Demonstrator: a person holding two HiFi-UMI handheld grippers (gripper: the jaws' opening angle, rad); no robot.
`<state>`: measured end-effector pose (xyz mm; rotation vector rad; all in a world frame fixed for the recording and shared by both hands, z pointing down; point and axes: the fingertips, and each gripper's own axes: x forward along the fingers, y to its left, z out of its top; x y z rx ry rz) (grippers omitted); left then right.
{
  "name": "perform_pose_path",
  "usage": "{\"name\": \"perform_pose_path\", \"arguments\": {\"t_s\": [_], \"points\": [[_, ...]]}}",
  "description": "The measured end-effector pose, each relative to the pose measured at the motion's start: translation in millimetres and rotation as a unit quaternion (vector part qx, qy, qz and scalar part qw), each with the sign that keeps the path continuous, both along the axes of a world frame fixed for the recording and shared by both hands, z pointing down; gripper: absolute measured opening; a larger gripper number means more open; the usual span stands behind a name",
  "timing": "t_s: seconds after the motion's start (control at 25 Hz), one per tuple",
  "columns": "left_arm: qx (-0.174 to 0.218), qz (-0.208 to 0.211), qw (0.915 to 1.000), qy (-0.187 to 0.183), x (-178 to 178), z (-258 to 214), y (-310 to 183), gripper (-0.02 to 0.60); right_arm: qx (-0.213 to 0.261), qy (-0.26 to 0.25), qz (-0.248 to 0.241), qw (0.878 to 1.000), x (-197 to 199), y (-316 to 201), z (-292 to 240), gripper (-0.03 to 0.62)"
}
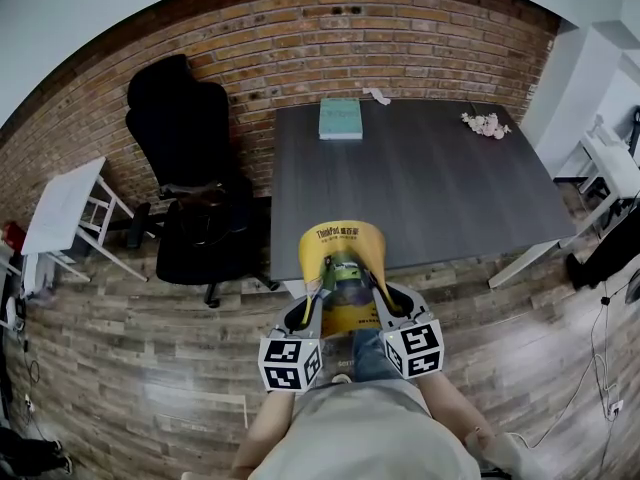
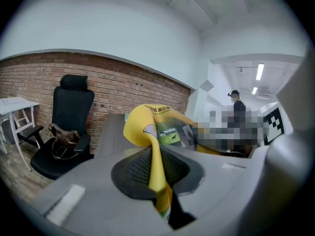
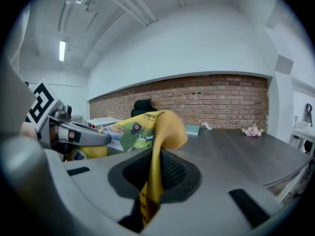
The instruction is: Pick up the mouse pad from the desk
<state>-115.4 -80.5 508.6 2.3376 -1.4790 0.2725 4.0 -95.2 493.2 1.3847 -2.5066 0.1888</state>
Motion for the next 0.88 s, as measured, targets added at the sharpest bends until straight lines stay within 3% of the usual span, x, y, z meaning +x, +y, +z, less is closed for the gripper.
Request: {"name": "perform_pose_path", "arguments": {"t_s": [0.88], "points": [[0.008,-0.003,1.0,0.0,-3.0,-7.0,0.1,0.032,0.013,0.002,-0.016,1.0,-6.4,-0.8,-8.2,0.028]]}}
